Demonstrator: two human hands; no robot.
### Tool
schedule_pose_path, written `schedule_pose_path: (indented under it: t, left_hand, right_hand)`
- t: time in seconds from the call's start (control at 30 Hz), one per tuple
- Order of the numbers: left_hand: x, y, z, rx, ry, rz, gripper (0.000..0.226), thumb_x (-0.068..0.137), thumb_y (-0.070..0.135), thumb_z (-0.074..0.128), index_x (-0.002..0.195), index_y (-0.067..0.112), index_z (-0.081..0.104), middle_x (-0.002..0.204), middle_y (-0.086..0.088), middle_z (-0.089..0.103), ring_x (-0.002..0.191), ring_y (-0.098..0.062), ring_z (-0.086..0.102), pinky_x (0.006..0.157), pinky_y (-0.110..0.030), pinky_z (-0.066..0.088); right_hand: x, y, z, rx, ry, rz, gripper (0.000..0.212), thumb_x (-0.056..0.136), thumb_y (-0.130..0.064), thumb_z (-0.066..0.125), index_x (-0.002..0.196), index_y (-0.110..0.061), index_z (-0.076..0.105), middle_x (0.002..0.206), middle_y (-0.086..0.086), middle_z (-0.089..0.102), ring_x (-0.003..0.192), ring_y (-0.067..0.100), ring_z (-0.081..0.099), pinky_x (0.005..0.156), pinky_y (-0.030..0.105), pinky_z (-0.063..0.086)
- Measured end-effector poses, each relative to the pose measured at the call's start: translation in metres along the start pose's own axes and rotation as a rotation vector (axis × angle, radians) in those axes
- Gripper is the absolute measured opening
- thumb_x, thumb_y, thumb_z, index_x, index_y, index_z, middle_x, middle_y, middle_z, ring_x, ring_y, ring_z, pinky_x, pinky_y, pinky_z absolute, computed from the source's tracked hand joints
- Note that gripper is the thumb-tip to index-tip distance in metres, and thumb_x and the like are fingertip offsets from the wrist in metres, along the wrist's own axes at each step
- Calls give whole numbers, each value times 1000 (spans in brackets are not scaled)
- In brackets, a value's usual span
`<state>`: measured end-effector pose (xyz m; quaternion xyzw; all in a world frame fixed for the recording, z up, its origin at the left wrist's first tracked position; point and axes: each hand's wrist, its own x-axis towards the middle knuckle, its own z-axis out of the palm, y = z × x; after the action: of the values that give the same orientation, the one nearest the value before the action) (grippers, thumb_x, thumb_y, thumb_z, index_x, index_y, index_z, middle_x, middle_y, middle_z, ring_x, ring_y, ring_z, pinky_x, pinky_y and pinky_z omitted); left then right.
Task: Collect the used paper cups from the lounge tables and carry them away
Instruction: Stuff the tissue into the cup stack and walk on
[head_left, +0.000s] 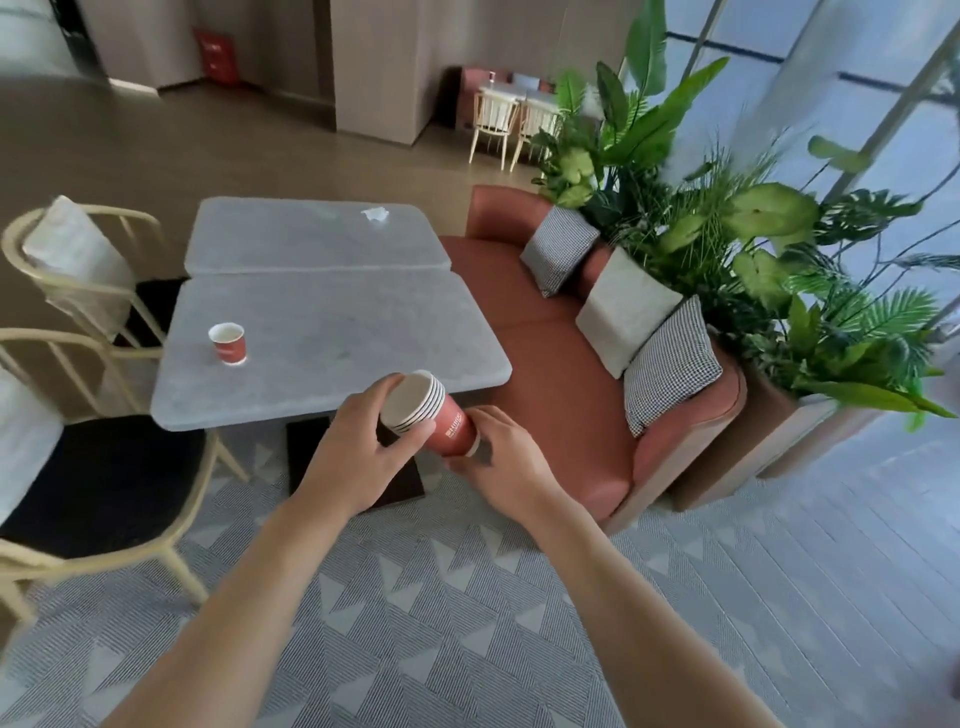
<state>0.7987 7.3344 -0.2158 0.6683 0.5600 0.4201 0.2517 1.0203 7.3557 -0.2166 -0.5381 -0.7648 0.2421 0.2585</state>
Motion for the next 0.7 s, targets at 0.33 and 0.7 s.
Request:
schedule_pose_path:
  t: [0.33,0.7]
  left_hand:
    - [-16,-72,-87,-101,159,-73,49,96,58,65,136,31,58,121,13,68,115,-13,64,97,-47,56]
    - [-15,-128,-159,44,385,-257,52,94,70,59,139,43,50,120,36,57,118,3,56,90,-12,49]
  right_hand:
    - [74,-70,81,-83,-208,-134,57,81,-45,85,133,-31,64,123,-19,59,109,11,60,94,29,48]
    - [169,-124,165,-49,-403,-349,51,86,-40,84,131,-27,65,126,-12,63,106,8,60,90,20,45]
